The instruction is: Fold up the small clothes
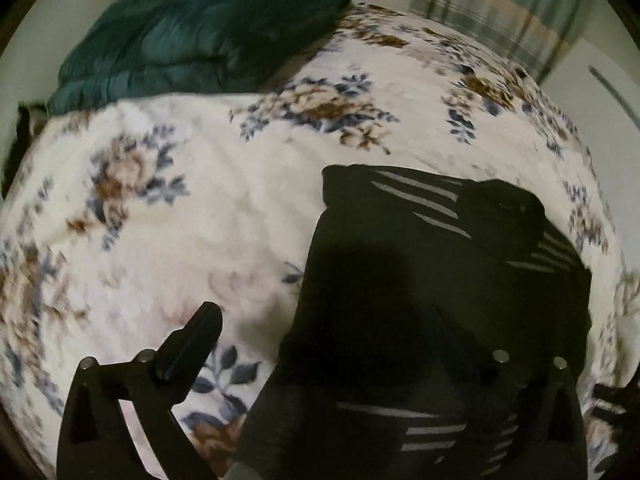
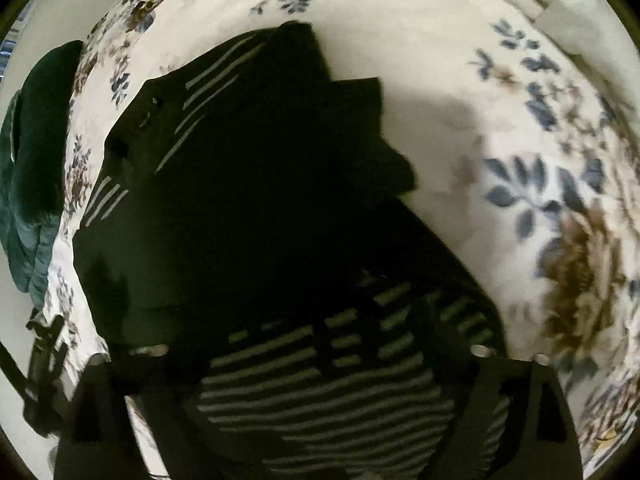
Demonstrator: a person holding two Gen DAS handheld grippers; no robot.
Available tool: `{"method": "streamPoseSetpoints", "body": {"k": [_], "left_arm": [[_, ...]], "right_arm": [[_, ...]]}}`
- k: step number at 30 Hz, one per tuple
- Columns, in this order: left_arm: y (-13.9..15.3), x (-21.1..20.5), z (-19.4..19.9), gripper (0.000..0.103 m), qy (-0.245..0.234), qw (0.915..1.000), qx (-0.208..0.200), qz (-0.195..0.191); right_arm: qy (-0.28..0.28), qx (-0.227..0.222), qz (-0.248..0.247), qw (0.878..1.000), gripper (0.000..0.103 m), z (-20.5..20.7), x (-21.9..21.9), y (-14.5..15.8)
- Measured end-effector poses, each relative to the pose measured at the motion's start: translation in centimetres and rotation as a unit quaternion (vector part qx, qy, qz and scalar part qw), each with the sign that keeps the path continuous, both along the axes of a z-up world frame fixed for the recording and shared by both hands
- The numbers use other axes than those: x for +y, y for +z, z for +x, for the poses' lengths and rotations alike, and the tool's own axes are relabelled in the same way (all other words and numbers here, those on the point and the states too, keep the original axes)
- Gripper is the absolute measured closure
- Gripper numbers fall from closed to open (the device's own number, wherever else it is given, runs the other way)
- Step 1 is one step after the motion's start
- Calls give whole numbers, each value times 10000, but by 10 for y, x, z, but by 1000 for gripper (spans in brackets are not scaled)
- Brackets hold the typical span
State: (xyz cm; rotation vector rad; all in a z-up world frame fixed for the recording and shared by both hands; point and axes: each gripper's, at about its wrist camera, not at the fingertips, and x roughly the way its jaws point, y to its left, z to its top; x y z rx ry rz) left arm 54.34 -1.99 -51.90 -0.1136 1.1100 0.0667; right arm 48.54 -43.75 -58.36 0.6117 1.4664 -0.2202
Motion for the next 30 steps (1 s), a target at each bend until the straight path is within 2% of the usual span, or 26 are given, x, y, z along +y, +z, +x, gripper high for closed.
{"method": "streamPoseSetpoints", "body": {"k": [5,7,10,13,16,21,23,24,26,27,28,29,30], "left_arm": [[27,-34,-23,0,-309,9988,-102,353],[39,-54,-41,0,-483,9981,-121,357],[51,-99,-80,0,-853,9956,-87,389],[50,-149,-126,0,-1121,9929,106,373],[31,-205,-179,0,-1291,9893,649,183],[-23,-301,-263,0,-1548,9737,1670,-20],[-46,-331,-286,2,-1652,9676,1911,-60],[-58,-346,-295,9,-1718,9645,2004,-78],[-79,-367,-304,30,-1819,9596,2148,-23],[-90,-376,-306,49,-1841,9582,2189,69],[-98,-381,-306,61,-1841,9575,2213,197],[-105,-385,-305,63,-1808,9580,2190,394],[-106,-386,-303,72,-1764,9607,2098,439]], "right_arm": [[231,-241,-542,9980,0,-26,-15,43],[400,-324,-594,9969,0,-39,-26,59],[683,-332,-550,9956,0,-57,-46,69],[931,-151,-425,9946,0,-77,-71,65],[1309,189,-186,9910,0,-102,-108,48],[1630,638,123,9845,6,-131,-168,24],[1665,701,258,9832,6,-135,-188,17],[1688,704,310,9827,7,-135,-196,15],[1744,682,456,9812,11,-128,-211,12],[1765,641,589,9804,11,-120,-215,12],[1775,591,733,9796,11,-113,-219,10],[1793,531,855,9786,11,-104,-222,10],[1805,432,1018,9773,11,-91,-223,10]]}}
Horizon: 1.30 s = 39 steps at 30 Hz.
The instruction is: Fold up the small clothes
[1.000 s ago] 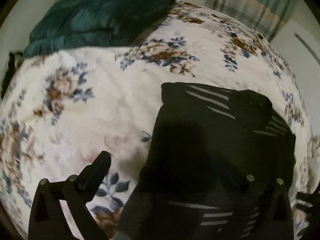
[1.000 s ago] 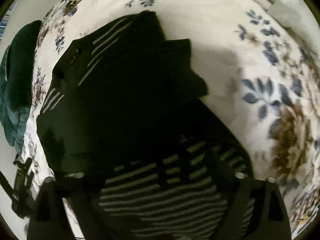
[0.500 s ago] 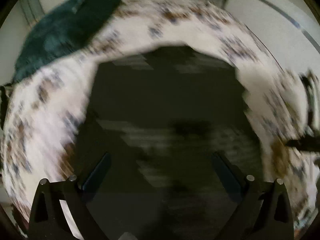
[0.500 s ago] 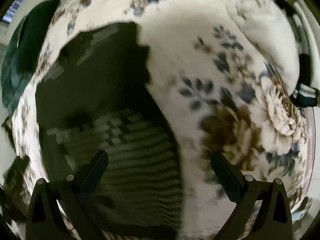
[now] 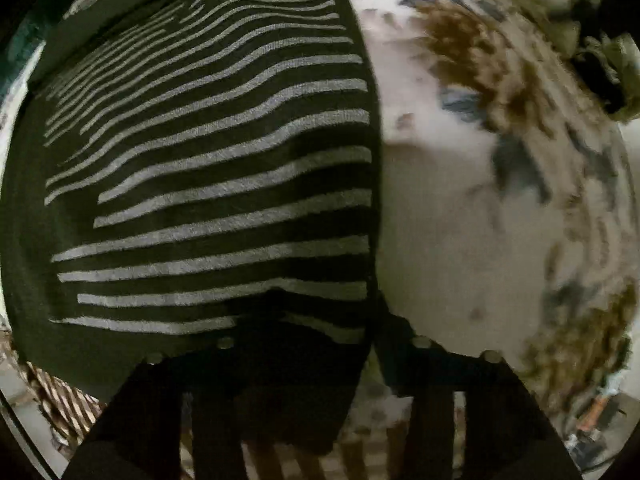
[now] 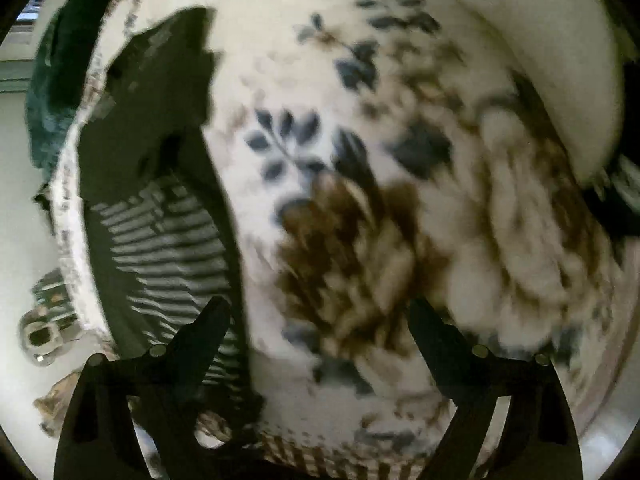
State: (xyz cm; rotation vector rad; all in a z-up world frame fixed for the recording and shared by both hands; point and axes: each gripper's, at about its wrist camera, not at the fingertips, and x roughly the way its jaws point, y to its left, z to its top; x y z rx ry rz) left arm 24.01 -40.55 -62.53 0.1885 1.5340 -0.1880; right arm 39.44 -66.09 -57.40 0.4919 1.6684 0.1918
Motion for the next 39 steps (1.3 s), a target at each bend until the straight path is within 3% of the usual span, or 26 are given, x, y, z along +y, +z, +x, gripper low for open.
{"method": "streamPoseSetpoints", "body": {"k": [1,3,7,13,16,17,18,19,22,28,31,35,39], "left_arm": [[1,1,2,88,40,9999,-93,46],[8,6,6,98,125,9996,-237,35],[33,20,9,99,342,9978,-563,-63],[76,39,11,99,895,9919,-824,-373],[94,49,-3,99,1124,9874,-986,-513],[101,55,-3,99,1190,9859,-1045,-535],[106,61,-3,99,1264,9841,-1114,-568],[112,70,-3,99,1339,9823,-1163,-607],[132,107,-2,99,1649,9741,-1356,-739],[157,190,-4,99,2542,9488,-1498,-1127],[158,237,-10,99,3083,9292,-1467,-1411],[148,303,-24,99,3749,8986,-1379,-1815],[130,352,-30,100,4059,8822,-1306,-1997]], "right_arm": [[13,-57,160,9999,11,14,0,-1],[94,-159,494,9986,11,48,5,-7],[249,-366,955,9944,11,121,30,-23],[-8,-350,1432,9891,14,230,62,-63],[-55,-119,1487,9888,30,267,83,-89],[-66,-99,1435,9896,45,274,87,-92],[-37,-121,1336,9910,81,280,93,-93],[86,-180,1146,9932,98,286,100,-90],[404,-494,667,9957,97,292,120,-57],[1055,-754,325,9910,97,302,185,27],[1371,-794,156,9873,97,310,238,59],[1576,-831,-173,9838,98,320,322,82],[1688,-795,-520,9811,98,332,412,81]]}}
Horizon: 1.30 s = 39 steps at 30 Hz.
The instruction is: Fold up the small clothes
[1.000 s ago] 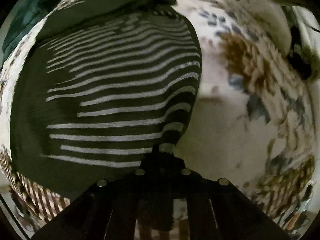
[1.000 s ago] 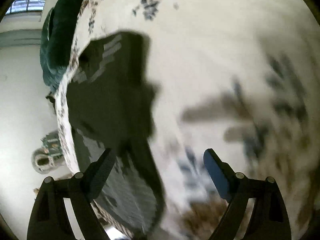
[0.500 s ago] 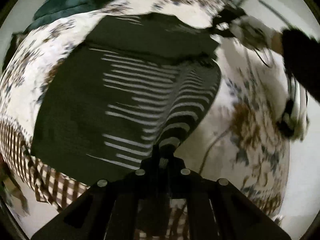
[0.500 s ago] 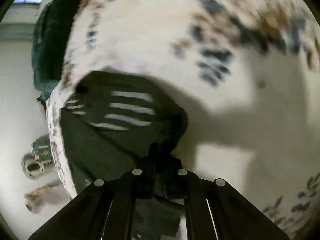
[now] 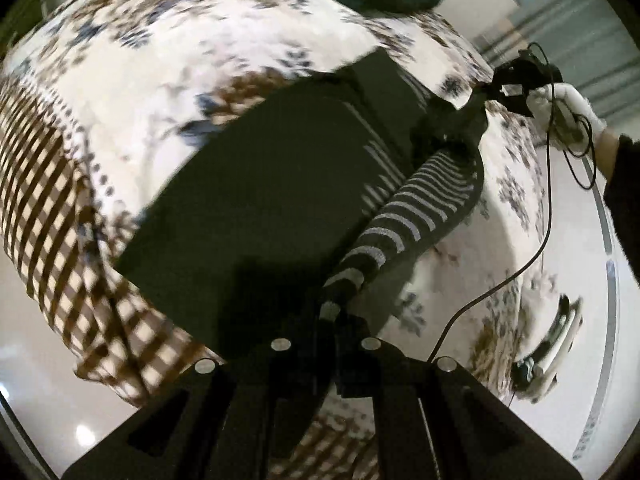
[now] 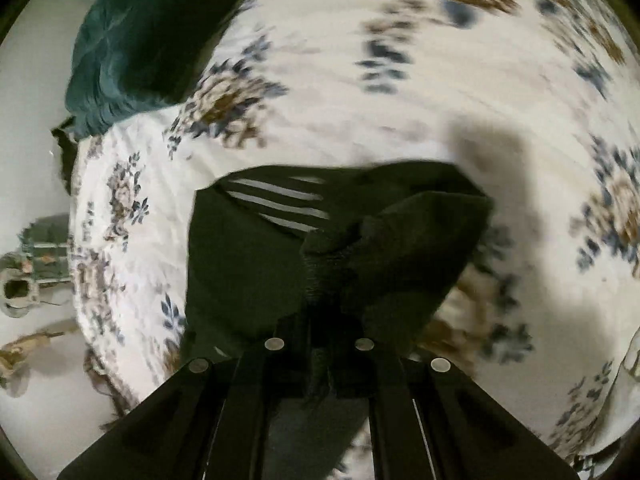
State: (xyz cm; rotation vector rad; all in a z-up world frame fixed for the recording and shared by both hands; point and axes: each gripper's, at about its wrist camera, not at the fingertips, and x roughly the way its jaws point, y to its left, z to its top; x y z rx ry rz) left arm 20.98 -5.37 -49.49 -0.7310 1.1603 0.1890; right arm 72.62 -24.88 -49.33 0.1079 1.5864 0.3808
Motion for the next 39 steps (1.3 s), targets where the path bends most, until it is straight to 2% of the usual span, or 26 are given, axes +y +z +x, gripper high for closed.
{"method": "streamPoseSetpoints", "body": {"k": [4,8,11,13,15,16,17,18,19,22,25,27,29,30,32,35,36,37,38,39], "left_arm": [[-27,46,-2,100,243,9987,98,-431],[-46,96,-10,100,553,9944,189,-885],[-57,121,-10,100,526,9935,284,-972],[-71,136,-7,96,452,9907,378,-1223],[-88,151,-6,90,423,9888,660,-1268],[-91,155,-5,78,386,9887,748,-1240],[-96,160,-7,71,356,9880,825,-1255],[-97,165,-9,60,339,9875,854,-1279],[-96,169,-11,59,317,9874,833,-1305],[-90,171,-11,54,-35,9883,874,-1252],[-81,165,-3,52,-524,9900,906,-948],[-81,160,5,51,-707,9899,886,-851],[-85,151,13,51,-879,9891,905,-762],[-90,146,17,51,-975,9882,976,-666],[-101,136,20,51,-1063,9861,1118,-615],[-108,123,20,55,-1171,9854,1136,-494],[-107,119,19,81,-1220,9856,1088,-429],[-106,117,18,96,-1257,9855,1075,-383],[-104,118,15,96,-1214,9865,1028,-398],[-98,121,12,97,-1102,9883,930,-497]], "right_arm": [[224,51,-486,9986,98,8,103,-27],[229,165,-804,9964,98,13,169,-62],[184,261,-995,9945,98,16,209,-87],[166,292,-1208,9921,97,17,229,-102],[36,427,-1304,9905,88,19,239,-117],[-59,515,-1171,9918,82,19,240,-120],[-125,568,-966,9936,65,20,239,-119],[-156,595,-716,9955,53,18,237,-116],[-147,646,-412,9970,49,12,231,-108],[-94,628,-145,9979,45,-15,208,-85],[36,385,-173,9991,40,-68,168,-59],[32,228,-326,9992,35,-116,137,-45],[-59,309,-426,9986,35,-179,99,-45],[-108,407,-452,9981,35,-201,88,-50],[-331,895,-407,9946,35,-270,59,-70],[-699,1856,-74,9801,35,-364,33,-116],[-790,2112,68,9742,41,-395,28,-131],[-840,2162,180,9726,52,-411,27,-139],[-957,2193,438,9700,80,-433,25,-148],[-1038,2171,498,9693,91,-451,23,-153]]}}
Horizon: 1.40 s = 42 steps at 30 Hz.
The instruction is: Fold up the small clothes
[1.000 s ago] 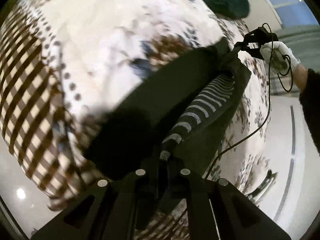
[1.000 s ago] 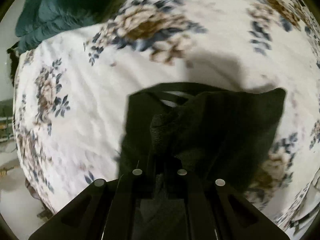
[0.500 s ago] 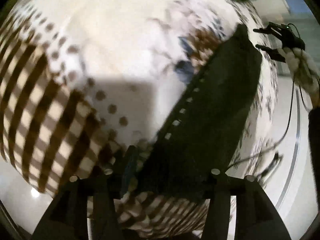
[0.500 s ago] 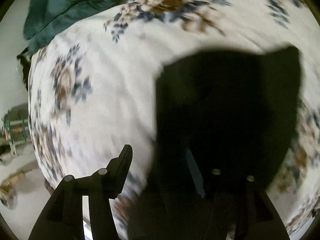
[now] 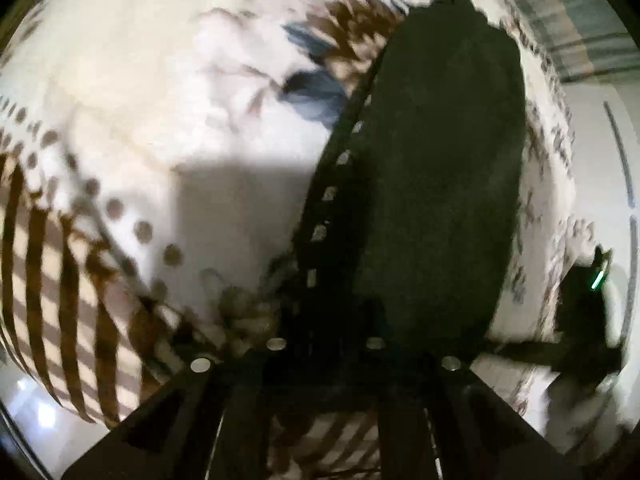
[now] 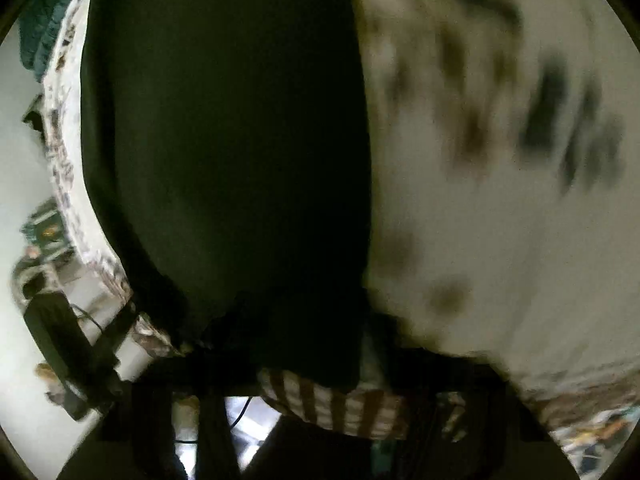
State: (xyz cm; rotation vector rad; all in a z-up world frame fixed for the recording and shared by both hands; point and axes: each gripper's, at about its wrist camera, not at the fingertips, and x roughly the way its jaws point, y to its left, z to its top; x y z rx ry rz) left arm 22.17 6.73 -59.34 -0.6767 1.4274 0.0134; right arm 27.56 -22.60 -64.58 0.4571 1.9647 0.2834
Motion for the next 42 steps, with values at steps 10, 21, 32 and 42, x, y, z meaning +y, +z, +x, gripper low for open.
{"method": "streamPoseSetpoints", "body": {"k": [10,21,32,42], "left_arm": [[21,-1,-14,64,-239,9987,453,-61],[95,-2,164,46,-421,9908,-1275,-196],[3,-13,440,87,-1490,9720,-1793,-301],[-12,35,468,103,-1348,9750,-1722,-392]], "right_arm": [[-368,-20,116,9993,91,-18,-36,10],[-977,-1446,410,9838,40,155,-88,91],[-1490,-2117,236,9656,41,401,-82,47],[-2057,-2185,53,9539,87,414,-93,15]]}}
